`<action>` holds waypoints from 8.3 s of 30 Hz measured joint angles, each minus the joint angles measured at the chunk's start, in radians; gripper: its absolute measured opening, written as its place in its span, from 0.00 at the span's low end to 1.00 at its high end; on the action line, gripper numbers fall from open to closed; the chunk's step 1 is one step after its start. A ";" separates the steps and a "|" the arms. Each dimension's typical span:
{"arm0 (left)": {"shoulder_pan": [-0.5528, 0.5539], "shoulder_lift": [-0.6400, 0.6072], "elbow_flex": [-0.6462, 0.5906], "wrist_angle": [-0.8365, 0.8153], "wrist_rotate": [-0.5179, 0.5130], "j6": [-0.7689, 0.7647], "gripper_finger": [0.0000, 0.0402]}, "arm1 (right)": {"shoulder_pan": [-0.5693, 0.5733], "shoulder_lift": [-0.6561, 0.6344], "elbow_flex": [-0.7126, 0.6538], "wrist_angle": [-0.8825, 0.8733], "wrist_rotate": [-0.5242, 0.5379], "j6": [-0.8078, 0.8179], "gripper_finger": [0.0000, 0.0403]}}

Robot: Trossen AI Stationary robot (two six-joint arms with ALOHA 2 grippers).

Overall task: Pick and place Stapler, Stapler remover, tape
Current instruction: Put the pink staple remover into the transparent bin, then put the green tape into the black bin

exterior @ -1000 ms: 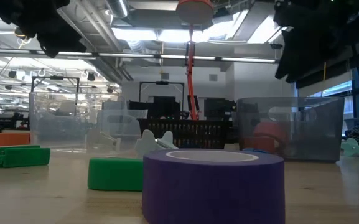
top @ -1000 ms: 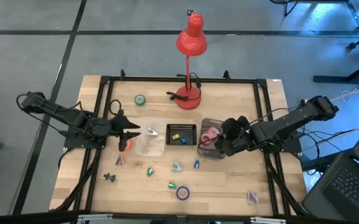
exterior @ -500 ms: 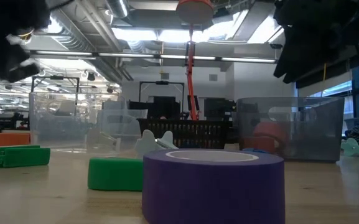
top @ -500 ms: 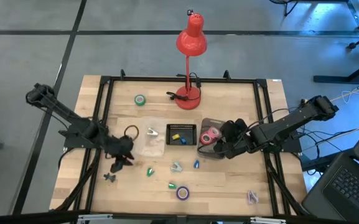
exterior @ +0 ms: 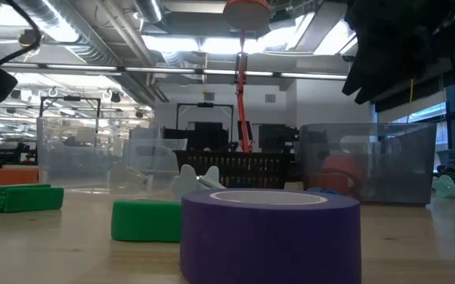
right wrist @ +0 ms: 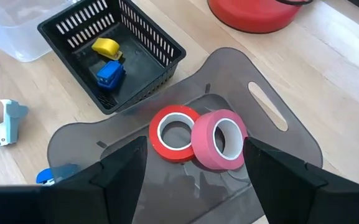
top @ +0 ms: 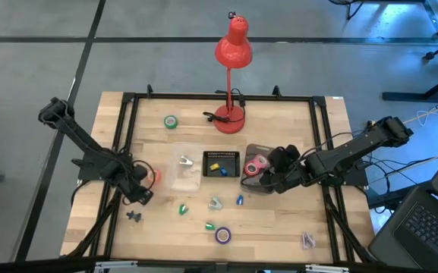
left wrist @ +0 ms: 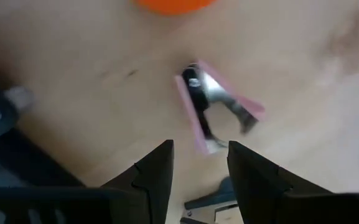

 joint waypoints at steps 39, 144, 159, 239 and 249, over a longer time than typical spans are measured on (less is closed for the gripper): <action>-0.012 0.013 0.061 0.058 -0.096 0.321 0.01 | 0.000 0.000 0.000 0.013 0.014 -0.044 0.67; -0.097 0.332 0.545 -0.303 -0.395 0.628 0.31 | -0.099 0.000 0.000 0.009 -0.014 -0.121 0.67; 0.140 0.265 0.545 -0.693 -0.734 0.737 0.31 | -0.102 0.000 0.000 0.266 -0.022 -0.348 0.67; 1.575 0.304 0.500 0.224 -0.005 1.657 0.06 | -0.138 0.000 0.000 0.363 -0.049 -0.459 0.67; 1.268 0.023 0.125 1.037 0.252 1.487 0.06 | -0.091 0.000 0.000 0.531 -0.083 -0.566 0.67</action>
